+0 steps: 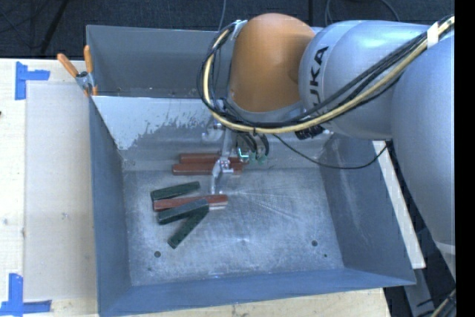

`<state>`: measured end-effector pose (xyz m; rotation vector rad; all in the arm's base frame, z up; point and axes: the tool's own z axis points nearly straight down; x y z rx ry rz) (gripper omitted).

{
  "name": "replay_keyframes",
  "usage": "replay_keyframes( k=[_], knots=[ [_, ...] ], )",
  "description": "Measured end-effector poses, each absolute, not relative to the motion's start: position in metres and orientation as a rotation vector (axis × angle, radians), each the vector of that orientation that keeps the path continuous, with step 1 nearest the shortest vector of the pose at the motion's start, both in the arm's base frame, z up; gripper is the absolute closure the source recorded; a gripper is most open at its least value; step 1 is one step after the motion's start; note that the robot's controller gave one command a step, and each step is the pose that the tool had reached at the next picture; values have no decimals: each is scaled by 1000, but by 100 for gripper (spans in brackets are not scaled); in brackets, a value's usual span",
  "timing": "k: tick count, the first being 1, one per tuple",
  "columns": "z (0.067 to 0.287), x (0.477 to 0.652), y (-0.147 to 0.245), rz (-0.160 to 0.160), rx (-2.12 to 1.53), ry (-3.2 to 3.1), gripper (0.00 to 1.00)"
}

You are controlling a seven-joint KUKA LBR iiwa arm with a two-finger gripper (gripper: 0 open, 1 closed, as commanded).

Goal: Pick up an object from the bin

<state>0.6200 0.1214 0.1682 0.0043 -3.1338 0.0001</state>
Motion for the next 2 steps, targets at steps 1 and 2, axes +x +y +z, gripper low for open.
replay_keyframes(
  k=[1, 2],
  knots=[
    [173, 622, 120, -1, -3, -3141, 100],
    [173, 622, 120, -1, -3, -3141, 0]
  ],
)
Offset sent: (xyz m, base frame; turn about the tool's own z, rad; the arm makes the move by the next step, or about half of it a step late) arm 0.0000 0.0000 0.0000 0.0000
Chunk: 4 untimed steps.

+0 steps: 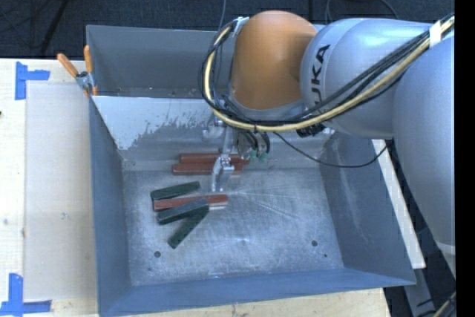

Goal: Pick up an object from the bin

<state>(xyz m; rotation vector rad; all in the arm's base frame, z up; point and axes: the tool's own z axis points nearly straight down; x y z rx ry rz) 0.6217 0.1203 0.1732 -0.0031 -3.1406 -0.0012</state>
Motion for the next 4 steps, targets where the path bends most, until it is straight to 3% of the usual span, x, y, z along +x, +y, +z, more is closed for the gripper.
replay_keyframes(
  k=[1, 2, 3, 4],
  knots=[
    [173, 622, 120, -1, -3, -3141, 0],
    [79, 592, 156, -11, 69, -3159, 100],
    [79, 592, 156, -11, 68, -3159, 100],
    [214, 600, 159, -1, 86, -3142, 100]
  ],
)
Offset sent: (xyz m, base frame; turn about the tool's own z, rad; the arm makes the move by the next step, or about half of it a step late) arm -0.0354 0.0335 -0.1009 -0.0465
